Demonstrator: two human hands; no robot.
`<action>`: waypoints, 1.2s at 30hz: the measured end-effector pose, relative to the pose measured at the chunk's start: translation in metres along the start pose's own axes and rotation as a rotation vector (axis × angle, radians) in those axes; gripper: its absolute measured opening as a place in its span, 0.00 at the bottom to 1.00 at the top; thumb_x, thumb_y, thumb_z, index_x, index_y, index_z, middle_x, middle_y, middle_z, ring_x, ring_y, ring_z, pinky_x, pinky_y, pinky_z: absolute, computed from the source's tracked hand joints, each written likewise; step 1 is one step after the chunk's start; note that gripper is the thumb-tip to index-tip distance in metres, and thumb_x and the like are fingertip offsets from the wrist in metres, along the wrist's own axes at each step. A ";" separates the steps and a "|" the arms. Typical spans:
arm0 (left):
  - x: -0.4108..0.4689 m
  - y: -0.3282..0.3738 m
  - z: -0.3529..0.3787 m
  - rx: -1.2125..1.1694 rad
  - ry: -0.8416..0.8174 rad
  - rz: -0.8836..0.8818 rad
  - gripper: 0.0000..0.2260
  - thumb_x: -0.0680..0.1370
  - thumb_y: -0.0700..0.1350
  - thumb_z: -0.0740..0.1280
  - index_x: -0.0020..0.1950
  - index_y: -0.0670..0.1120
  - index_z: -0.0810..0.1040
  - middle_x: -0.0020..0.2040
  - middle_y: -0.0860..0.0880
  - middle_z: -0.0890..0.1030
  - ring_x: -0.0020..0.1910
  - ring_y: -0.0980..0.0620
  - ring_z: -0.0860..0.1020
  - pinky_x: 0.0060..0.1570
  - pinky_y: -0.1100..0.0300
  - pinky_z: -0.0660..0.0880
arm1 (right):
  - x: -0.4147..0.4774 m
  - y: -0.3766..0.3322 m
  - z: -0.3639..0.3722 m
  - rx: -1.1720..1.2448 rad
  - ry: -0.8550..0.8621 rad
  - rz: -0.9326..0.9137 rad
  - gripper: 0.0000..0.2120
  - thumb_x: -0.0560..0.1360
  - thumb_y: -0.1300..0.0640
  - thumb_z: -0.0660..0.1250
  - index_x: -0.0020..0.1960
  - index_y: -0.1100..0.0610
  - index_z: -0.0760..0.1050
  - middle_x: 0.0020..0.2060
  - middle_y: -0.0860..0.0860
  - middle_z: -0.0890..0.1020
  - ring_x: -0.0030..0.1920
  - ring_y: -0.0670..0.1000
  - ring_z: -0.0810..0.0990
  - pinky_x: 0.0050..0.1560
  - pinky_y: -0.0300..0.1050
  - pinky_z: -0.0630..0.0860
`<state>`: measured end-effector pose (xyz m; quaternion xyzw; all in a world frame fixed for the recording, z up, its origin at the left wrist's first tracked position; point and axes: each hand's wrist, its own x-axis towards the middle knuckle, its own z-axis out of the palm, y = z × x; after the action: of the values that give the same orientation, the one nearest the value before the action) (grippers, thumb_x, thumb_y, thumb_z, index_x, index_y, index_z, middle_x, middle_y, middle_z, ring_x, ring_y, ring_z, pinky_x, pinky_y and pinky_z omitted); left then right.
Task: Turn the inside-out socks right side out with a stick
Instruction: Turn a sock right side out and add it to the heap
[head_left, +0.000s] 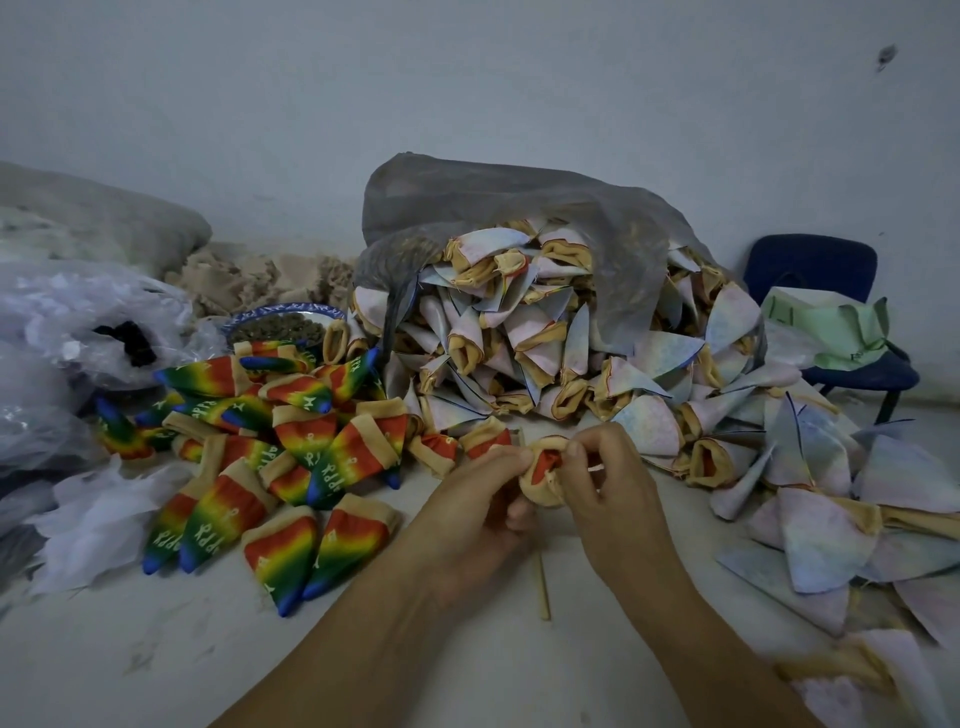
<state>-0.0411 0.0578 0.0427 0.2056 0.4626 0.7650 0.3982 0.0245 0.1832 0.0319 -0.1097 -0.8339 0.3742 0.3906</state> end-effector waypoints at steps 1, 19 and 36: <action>0.000 -0.001 0.001 -0.031 -0.004 0.007 0.09 0.79 0.45 0.62 0.43 0.43 0.77 0.32 0.49 0.72 0.29 0.56 0.66 0.32 0.63 0.63 | 0.000 0.000 0.001 0.017 -0.023 0.005 0.07 0.79 0.59 0.60 0.42 0.57 0.70 0.38 0.52 0.75 0.38 0.45 0.74 0.35 0.32 0.69; 0.007 -0.006 -0.001 0.132 0.264 0.119 0.09 0.78 0.48 0.67 0.48 0.48 0.86 0.51 0.46 0.84 0.51 0.51 0.81 0.54 0.56 0.76 | -0.005 -0.006 0.005 0.069 -0.111 -0.011 0.07 0.80 0.57 0.61 0.48 0.46 0.73 0.45 0.41 0.76 0.48 0.37 0.75 0.43 0.26 0.70; 0.011 -0.004 -0.007 0.011 0.296 0.191 0.14 0.81 0.46 0.62 0.58 0.37 0.79 0.45 0.44 0.85 0.44 0.53 0.83 0.41 0.65 0.79 | -0.010 -0.004 0.017 0.435 -0.126 0.349 0.10 0.80 0.53 0.60 0.45 0.44 0.78 0.40 0.41 0.82 0.42 0.45 0.82 0.42 0.38 0.79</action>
<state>-0.0505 0.0635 0.0351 0.1359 0.4990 0.8185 0.2503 0.0192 0.1669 0.0225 -0.1416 -0.7252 0.6118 0.2823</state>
